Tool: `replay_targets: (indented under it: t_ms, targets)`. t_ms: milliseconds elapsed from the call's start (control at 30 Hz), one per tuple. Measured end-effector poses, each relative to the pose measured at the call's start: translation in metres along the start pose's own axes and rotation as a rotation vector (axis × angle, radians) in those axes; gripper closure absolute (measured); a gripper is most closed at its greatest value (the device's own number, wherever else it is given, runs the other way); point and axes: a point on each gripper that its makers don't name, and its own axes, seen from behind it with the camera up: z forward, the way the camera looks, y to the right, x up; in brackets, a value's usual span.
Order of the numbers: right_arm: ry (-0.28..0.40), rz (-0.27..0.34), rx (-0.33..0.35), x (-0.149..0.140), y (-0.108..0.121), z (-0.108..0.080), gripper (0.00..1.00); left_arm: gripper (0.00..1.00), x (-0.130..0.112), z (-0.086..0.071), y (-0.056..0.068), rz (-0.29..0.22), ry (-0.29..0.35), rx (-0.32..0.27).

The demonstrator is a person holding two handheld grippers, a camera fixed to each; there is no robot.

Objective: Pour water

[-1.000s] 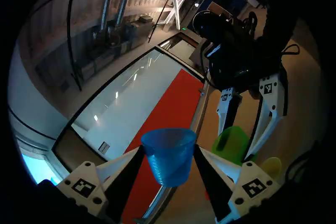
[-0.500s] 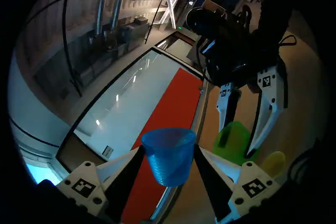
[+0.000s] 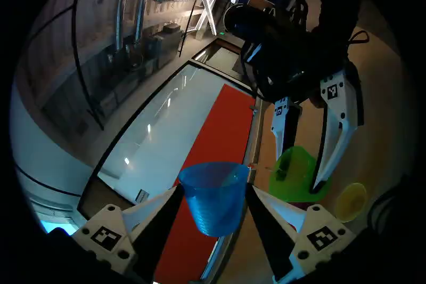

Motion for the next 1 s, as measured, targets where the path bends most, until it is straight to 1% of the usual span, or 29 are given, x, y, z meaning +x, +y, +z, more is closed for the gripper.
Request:
replay_targets:
  t_ms: [300, 767, 1000]
  targets:
    - [0.002, -0.003, -0.002, -0.0002, 0.0017, -0.0011, 0.10, 0.16, 0.0011, -0.0011, -0.0045, 0.031, -0.004, 0.008]
    - [0.003, -0.008, -0.002, -0.0005, 0.0015, -0.0012, 0.10, 0.16, 0.0033, -0.0027, -0.0060, 0.085, -0.005, 0.010]
    - [0.005, -0.009, -0.002, -0.0012, 0.0014, -0.0007, 0.10, 0.16, 0.0043, -0.0024, -0.0079, 0.097, -0.005, 0.008]
